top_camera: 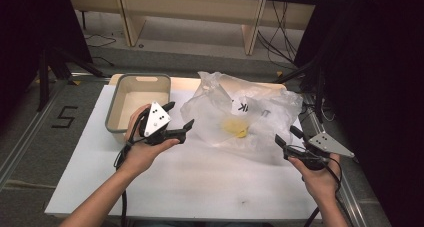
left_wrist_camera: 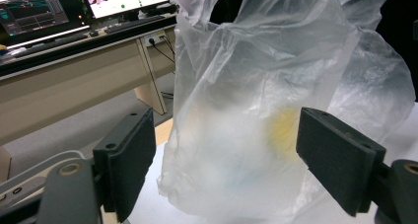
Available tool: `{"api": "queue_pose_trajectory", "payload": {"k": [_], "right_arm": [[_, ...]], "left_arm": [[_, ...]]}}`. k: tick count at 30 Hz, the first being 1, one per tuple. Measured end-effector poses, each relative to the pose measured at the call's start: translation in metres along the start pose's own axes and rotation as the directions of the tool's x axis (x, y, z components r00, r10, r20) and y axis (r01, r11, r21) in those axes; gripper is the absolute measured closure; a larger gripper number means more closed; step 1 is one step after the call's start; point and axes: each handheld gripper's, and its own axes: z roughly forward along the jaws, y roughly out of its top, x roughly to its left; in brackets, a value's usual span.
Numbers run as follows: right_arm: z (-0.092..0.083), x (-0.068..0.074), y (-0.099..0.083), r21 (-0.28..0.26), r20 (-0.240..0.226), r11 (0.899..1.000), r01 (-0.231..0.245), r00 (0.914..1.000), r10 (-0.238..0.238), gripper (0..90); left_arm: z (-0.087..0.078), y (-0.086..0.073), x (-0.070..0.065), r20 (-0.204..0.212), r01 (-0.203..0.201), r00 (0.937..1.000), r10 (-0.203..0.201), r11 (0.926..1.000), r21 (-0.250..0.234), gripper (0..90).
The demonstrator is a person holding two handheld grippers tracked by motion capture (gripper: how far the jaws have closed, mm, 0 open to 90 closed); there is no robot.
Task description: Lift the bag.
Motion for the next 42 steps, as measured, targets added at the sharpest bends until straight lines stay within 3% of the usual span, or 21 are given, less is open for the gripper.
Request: {"api": "queue_pose_trajectory", "payload": {"k": [20,35,42], "right_arm": [[-0.003,0.006,-0.024,0.055,-0.085,0.998,-0.004,0.9963,0.008,36.5],[-0.008,0.010,-0.042,0.092,-0.131,0.996,-0.012,0.9911,0.024,36.0],[-0.013,0.009,-0.051,0.098,-0.128,0.995,-0.032,0.9908,0.045,36.0]], "left_arm": [[-0.009,-0.032,-0.010,0.040,-0.029,0.9989,0.027,0.9967,0.075,21.7],[-0.022,-0.059,-0.010,0.040,-0.016,0.9991,0.011,0.9924,0.122,21.8],[-0.026,-0.067,-0.013,0.032,-0.008,0.9995,0.004,0.9919,0.126,21.9]]}}
